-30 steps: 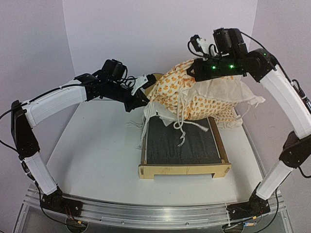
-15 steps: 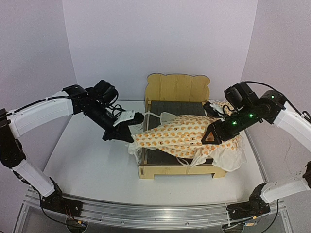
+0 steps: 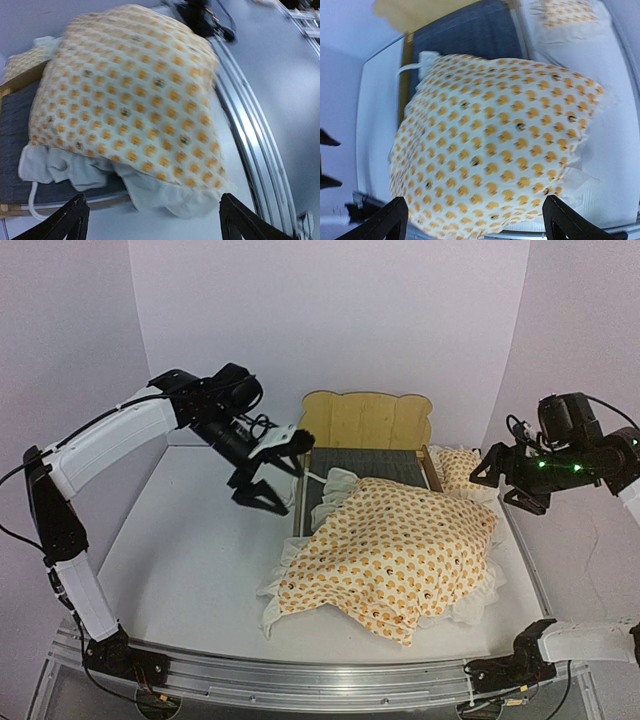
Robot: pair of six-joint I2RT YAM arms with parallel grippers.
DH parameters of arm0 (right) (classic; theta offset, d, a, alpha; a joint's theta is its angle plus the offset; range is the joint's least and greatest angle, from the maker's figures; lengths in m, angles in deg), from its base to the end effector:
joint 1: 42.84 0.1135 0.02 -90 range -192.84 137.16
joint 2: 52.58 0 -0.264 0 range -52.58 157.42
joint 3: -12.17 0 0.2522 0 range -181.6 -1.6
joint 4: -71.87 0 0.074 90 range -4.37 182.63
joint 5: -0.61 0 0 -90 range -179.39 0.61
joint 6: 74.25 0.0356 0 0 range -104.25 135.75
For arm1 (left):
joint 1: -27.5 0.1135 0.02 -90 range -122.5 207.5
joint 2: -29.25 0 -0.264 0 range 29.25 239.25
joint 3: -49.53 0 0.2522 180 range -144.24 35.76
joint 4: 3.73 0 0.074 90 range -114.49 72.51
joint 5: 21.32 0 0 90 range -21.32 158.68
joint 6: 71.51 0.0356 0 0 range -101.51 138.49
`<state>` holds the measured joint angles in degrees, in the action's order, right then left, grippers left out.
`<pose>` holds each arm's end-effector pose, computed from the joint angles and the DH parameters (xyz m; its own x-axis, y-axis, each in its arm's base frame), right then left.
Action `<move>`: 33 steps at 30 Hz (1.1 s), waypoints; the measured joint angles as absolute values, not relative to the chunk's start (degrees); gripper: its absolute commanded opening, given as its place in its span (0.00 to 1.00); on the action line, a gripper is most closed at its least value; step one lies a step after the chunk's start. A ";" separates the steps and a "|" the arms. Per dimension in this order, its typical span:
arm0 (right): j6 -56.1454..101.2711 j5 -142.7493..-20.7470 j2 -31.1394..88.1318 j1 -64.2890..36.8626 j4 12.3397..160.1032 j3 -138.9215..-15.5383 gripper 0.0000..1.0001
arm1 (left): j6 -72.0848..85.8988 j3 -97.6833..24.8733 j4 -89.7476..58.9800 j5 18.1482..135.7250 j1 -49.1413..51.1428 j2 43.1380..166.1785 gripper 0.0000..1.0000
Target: Set up the pet bed
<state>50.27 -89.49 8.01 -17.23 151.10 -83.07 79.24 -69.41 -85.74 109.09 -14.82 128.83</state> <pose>0.1586 0.0760 0.4099 -0.7658 0.2613 -0.5876 0.0035 0.9154 0.4026 0.2420 -0.2516 0.3676 0.3185 0.6085 -0.7269 0.9311 -0.3446 0.1195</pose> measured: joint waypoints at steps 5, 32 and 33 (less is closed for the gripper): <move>56.99 -93.48 14.52 -26.80 147.04 -74.27 0.93 | 51.65 -81.04 -67.10 101.89 -14.78 141.14 0.93; 48.02 -77.76 33.23 -35.79 126.55 -73.20 0.00 | 21.25 -89.54 -43.92 94.16 -18.57 167.48 0.00; 46.95 -77.58 34.13 -35.74 126.56 -75.77 0.00 | 22.12 -89.19 -43.62 92.97 -18.47 166.85 0.00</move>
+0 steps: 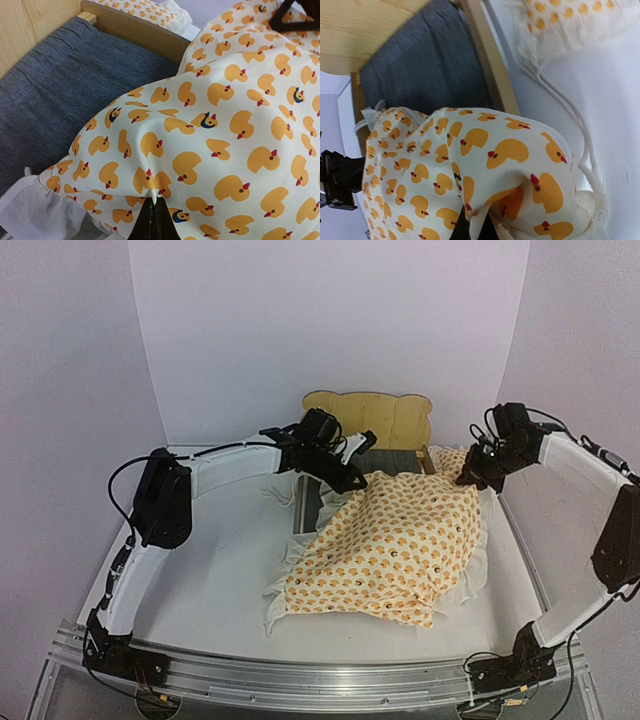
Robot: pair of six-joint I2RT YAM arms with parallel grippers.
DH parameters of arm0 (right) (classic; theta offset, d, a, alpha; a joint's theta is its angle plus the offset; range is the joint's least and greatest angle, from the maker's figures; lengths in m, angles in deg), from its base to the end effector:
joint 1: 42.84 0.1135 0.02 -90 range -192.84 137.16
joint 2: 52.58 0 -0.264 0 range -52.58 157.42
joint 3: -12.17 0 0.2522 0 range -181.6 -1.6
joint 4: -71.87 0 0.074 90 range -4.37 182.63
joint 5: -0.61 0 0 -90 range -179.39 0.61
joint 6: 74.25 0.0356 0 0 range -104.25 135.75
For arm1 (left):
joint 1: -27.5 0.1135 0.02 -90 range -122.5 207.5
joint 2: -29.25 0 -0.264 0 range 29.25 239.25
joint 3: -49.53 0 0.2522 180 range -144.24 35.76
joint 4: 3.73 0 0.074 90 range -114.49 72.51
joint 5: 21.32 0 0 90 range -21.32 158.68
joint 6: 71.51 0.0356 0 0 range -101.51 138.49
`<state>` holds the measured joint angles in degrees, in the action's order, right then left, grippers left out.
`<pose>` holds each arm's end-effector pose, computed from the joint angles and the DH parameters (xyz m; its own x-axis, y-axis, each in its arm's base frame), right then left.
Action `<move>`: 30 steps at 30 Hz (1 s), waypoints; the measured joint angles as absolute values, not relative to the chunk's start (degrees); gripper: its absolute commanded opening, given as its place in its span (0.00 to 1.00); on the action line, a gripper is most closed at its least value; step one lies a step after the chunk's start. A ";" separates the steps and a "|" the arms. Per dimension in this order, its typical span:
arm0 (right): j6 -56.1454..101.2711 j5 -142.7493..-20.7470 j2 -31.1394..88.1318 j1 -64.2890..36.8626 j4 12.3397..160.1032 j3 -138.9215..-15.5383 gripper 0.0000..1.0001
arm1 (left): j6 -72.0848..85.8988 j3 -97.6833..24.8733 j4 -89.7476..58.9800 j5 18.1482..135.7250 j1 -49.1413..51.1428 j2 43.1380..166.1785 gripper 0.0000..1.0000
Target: Set up the pet bed
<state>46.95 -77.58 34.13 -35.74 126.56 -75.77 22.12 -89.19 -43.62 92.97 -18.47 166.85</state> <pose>0.3184 0.0470 0.2950 -0.8073 0.4104 -0.4241 0.2061 0.8694 0.4491 0.3718 -0.4057 0.2298 -0.3788 0.4748 -0.7944 0.9040 0.3736 -0.2077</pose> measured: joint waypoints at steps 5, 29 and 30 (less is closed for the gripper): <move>40.41 -77.09 41.26 -34.57 125.62 -91.78 0.00 | 27.75 -88.59 -42.47 86.59 -17.23 161.40 0.00; 34.09 -81.77 67.38 -30.70 124.52 -117.39 0.82 | 35.66 -78.18 -36.96 79.09 -9.50 152.48 0.64; 33.91 -82.52 67.38 -30.74 125.22 -117.47 0.84 | 36.06 -78.90 -37.14 78.89 -9.46 153.13 0.75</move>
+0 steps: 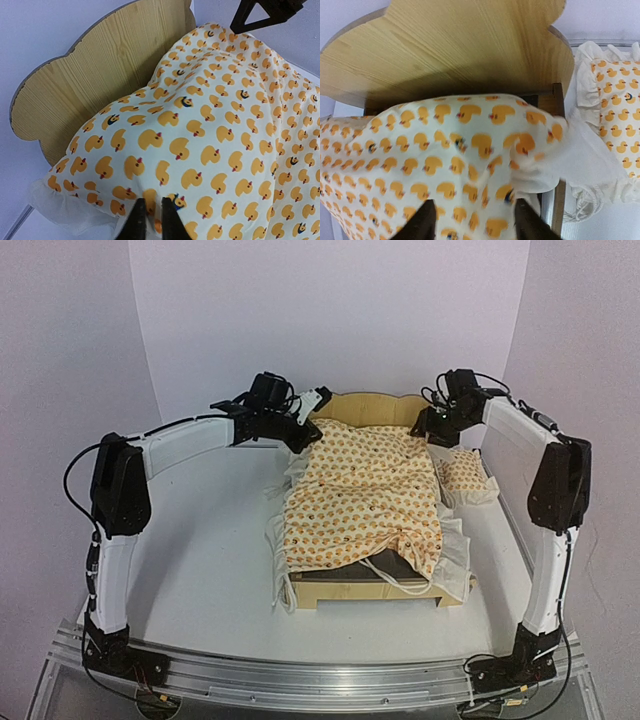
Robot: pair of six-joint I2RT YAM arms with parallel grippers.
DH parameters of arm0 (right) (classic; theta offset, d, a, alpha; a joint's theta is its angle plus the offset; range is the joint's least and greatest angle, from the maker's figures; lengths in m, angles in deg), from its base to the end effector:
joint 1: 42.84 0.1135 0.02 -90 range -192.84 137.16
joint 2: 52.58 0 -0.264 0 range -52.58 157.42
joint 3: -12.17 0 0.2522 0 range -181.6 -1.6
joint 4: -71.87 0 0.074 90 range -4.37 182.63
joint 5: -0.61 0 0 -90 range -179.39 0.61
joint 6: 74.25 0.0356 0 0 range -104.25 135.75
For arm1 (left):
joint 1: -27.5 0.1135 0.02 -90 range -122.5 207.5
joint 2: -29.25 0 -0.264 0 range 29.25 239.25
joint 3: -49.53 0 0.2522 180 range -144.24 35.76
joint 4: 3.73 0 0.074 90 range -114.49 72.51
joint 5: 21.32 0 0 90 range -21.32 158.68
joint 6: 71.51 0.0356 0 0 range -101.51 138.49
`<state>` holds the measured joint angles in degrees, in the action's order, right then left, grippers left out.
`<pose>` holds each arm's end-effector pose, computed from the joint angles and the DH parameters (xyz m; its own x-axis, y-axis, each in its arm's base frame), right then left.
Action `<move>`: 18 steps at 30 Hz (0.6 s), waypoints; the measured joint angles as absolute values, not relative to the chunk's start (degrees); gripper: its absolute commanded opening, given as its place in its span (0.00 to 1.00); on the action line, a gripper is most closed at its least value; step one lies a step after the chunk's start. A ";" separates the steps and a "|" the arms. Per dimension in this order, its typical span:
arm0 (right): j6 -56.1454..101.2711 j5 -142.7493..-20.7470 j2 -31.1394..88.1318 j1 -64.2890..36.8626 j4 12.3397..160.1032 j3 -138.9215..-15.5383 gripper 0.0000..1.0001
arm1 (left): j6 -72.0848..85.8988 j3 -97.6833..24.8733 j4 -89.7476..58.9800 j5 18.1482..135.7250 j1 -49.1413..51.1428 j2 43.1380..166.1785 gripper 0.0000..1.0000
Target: Set up the pet bed
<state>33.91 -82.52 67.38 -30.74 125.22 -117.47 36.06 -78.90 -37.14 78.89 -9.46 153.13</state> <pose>0.4680 0.1047 0.3091 -0.7328 0.1594 -0.6616 -0.0677 0.9503 0.3039 0.4070 -0.3141 0.3001 -0.1516 0.4859 -0.8608 0.7988 0.5731 0.1828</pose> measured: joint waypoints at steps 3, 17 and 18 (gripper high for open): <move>33.23 -85.22 67.17 -30.94 128.65 -118.19 0.86 | 36.26 -82.63 -38.33 78.43 -9.03 155.54 0.89; 38.45 -86.30 30.79 -23.41 139.56 -82.19 0.85 | 48.77 -69.18 -54.04 90.97 -7.87 136.75 0.80; 39.51 -85.86 29.91 -22.01 140.15 -79.94 0.84 | 49.19 -66.36 -55.47 91.95 -8.58 134.49 0.80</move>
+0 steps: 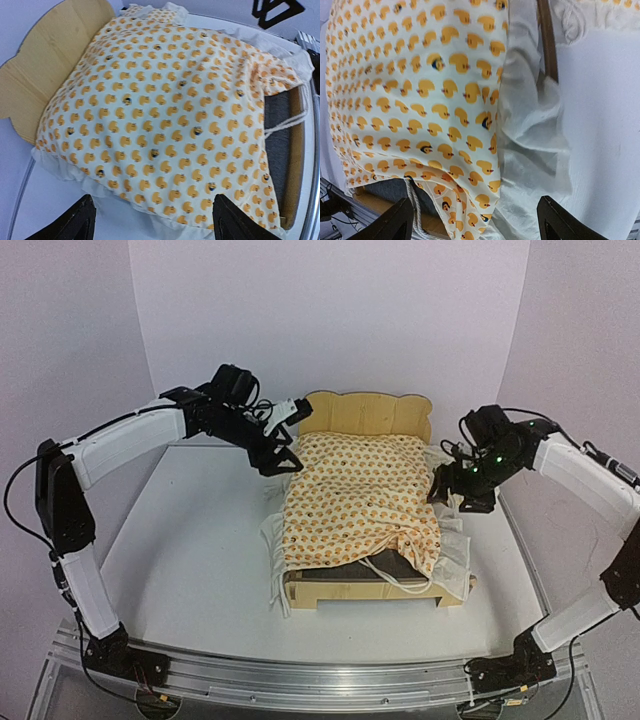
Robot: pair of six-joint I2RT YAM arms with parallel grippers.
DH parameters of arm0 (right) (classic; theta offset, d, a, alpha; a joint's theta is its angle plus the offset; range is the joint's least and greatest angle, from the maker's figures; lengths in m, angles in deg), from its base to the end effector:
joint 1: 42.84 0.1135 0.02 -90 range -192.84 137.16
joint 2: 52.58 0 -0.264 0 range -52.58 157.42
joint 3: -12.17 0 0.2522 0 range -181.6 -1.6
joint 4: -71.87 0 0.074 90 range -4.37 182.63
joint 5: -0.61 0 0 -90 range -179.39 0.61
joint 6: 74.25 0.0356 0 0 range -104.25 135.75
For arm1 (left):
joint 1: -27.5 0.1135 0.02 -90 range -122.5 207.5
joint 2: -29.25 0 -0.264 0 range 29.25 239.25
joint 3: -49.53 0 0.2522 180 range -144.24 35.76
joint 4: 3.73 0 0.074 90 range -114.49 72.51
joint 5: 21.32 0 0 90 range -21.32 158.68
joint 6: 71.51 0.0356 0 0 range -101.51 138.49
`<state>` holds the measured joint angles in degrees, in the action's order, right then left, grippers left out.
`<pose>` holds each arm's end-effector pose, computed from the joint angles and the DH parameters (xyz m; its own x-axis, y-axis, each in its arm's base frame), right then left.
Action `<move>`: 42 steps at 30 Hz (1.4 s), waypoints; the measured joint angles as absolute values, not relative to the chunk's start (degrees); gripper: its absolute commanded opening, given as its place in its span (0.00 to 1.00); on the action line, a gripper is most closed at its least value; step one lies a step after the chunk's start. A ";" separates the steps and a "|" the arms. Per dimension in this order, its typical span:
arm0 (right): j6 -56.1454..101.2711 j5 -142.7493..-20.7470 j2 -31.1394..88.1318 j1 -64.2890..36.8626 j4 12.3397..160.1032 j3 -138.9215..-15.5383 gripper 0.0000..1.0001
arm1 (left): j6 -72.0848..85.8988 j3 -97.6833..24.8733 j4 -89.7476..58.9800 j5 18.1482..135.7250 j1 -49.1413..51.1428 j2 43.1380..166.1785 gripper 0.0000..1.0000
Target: Set up the pet bed
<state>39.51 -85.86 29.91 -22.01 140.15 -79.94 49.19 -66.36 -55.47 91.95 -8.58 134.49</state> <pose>0.2713 0.1056 0.3238 -0.8857 0.0933 -0.4548 -0.0306 0.9657 0.2577 0.3293 -0.2573 0.3447 -0.0577 0.6223 -0.7806 0.9433 0.2900 0.1615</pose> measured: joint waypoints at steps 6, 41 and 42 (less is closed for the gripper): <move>43.61 -84.95 30.87 -19.19 140.51 -70.81 0.60 | 50.77 -53.34 -57.77 93.65 -14.74 130.47 0.80; 35.94 -90.21 35.39 -25.67 157.05 -88.18 0.75 | 53.11 -43.30 -67.79 97.76 -16.95 125.73 0.76; 36.14 -91.06 35.33 -24.60 156.62 -89.60 0.75 | 52.68 -40.75 -67.31 97.85 -16.94 123.64 0.74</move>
<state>36.14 -91.06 35.33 -24.60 156.62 -89.60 52.68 -40.75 -67.31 97.85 -16.94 123.64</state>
